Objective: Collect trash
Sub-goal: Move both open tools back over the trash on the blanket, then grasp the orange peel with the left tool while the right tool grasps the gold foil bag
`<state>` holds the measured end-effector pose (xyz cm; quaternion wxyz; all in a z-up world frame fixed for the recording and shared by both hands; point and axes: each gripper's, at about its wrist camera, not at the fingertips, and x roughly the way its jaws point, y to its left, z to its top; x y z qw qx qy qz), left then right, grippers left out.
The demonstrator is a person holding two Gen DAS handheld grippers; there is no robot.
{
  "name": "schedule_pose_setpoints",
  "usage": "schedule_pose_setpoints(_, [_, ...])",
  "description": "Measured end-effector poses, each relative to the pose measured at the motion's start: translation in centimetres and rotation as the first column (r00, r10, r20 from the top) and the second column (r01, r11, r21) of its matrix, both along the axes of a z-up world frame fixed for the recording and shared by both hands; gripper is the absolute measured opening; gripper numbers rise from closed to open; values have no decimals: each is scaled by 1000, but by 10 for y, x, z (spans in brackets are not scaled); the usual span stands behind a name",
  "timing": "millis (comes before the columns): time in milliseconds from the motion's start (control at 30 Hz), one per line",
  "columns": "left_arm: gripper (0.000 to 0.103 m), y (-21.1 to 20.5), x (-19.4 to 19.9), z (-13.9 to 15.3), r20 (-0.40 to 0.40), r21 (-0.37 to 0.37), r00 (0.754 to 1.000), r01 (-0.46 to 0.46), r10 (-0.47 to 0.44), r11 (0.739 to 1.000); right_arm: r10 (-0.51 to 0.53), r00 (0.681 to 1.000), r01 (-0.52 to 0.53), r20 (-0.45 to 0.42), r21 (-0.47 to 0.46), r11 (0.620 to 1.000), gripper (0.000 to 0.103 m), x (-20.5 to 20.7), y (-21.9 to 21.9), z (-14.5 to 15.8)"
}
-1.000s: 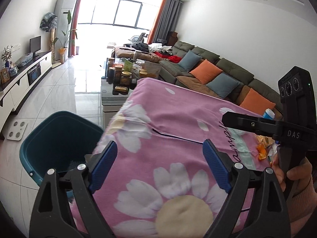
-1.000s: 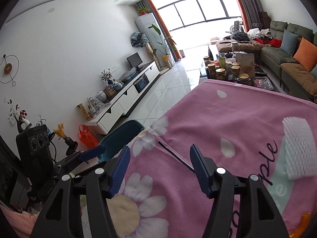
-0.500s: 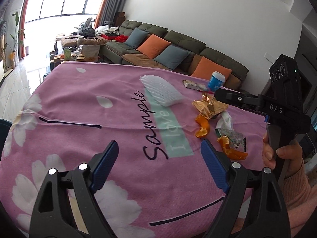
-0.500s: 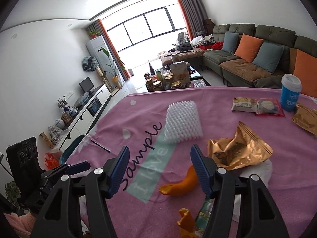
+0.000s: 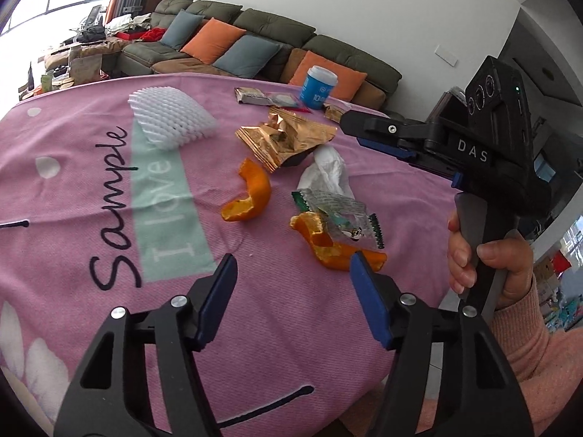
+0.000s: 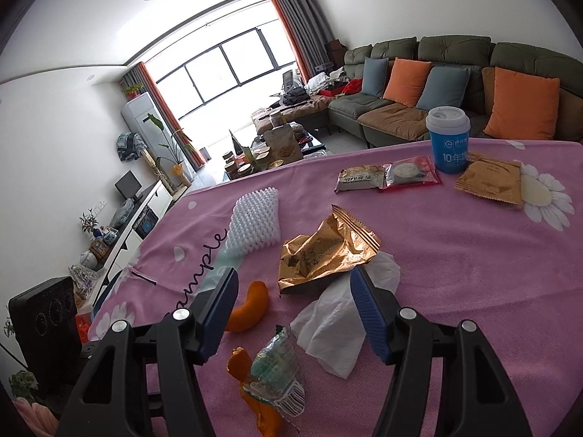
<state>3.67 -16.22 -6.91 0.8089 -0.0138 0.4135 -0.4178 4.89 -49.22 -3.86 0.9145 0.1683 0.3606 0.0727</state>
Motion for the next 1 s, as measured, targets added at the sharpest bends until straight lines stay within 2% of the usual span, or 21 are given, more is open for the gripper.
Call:
schedule_pose_setpoints(133, [57, -15, 5, -6, -15, 19, 1000, 0, 1, 1000, -18, 1000, 18, -4, 1, 1000, 61, 3, -11, -4])
schedule_pose_setpoints(367, [57, -6, 23, -5, 20, 69, 994, -111, 110, 991, -44, 998, 46, -50, 42, 998, 61, 32, -31, -22])
schedule_pose_setpoints(533, [51, -1, 43, -9, -10, 86, 990, -139, 141, 987, -22, 997, 28, -79, 74, 997, 44, 45, -35, -29])
schedule_pose_setpoints(567, [48, -2, 47, -9, -9, 88, 990, -139, 140, 986, -17, 997, 24, -79, 78, 997, 37, 45, -35, -29])
schedule_pose_setpoints(767, [43, -14, 61, -8, -10, 113, 992, -122, 124, 986, 1, 997, 8, -81, 114, 993, 21, 45, -36, -33])
schedule_pose_setpoints(867, [37, -16, 66, -10, -29, 106, 991, -126, 130, 986, 6, 997, 3, -78, 118, 993, 15, 46, -35, -34])
schedule_pose_setpoints(933, [28, -16, 67, -10, -42, 95, 991, -123, 128, 988, 9, 997, 0, -73, 125, 992, 13, 45, -35, -33])
schedule_pose_setpoints(1000, [26, -15, 66, -10, -44, 91, 991, -124, 128, 988, 12, 998, -3, -67, 131, 991, 10, 43, -35, -32])
